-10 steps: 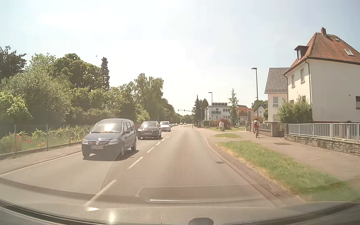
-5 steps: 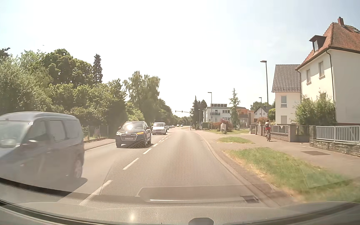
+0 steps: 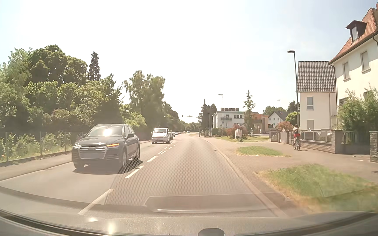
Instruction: Follow the waypoints while adhering to traffic rules and regulations
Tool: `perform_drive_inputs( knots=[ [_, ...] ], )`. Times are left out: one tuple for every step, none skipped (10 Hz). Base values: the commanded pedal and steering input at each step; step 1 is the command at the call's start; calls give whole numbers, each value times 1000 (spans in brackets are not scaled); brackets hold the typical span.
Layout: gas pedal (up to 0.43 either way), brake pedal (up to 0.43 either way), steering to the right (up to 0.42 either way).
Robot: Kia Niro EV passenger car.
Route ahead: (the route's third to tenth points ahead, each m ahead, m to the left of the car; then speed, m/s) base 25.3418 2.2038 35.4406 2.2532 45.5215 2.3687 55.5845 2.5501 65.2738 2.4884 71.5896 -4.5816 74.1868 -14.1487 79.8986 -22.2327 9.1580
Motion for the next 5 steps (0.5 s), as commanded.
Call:
perform_drive_inputs(
  knots=[
    [0, 0, 8],
    [0, 0, 8],
    [0, 0, 8],
    [0, 0, 7],
    [0, 0, 5]
  ],
)
